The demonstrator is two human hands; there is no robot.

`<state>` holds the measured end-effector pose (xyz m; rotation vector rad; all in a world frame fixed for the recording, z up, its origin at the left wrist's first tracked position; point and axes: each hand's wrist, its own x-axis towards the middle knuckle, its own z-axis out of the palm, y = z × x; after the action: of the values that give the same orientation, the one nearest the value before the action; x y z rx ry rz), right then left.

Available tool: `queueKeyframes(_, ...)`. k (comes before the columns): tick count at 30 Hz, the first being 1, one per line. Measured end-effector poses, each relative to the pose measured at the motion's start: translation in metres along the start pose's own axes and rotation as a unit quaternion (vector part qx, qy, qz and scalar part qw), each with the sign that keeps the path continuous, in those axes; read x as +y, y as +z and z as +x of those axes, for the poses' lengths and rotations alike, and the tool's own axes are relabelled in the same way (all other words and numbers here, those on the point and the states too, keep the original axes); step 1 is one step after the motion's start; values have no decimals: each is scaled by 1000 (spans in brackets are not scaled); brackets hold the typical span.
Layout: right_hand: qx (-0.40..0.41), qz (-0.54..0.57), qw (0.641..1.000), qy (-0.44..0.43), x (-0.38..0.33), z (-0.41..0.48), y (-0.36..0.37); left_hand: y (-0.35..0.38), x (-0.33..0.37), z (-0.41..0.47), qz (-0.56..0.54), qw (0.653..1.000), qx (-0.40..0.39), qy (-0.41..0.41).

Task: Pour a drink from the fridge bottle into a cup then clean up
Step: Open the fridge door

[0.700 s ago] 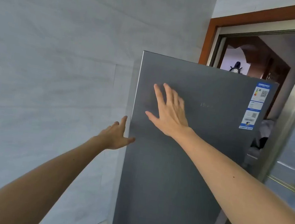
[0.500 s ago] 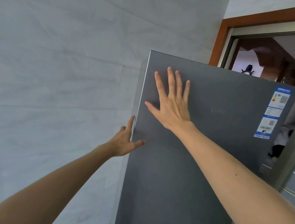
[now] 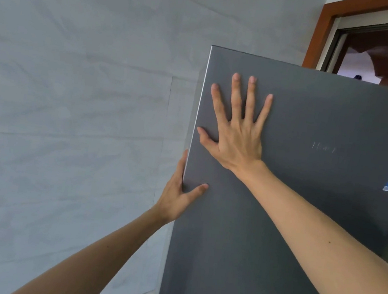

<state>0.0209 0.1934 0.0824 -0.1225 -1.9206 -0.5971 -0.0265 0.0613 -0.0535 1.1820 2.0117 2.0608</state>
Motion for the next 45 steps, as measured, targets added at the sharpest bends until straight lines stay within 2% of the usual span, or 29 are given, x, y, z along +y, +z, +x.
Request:
queueKeyframes(11,-14,11,1000,2,-1,0,-5,13,7,-10,-116,992,38,-25)
queueKeyframes(31,-18,25,1000,-3,-4,-3,-10,18,20,-28,-78,995,54,-18)
queueKeyframes(37,-13,27,1000,-3,-3,-10,-33,18,32,-52,-58,998,27,-2)
queueKeyframes(45,-46,28,998,21,-10,-29,-80,17,44,-84,-41,999,21,21)
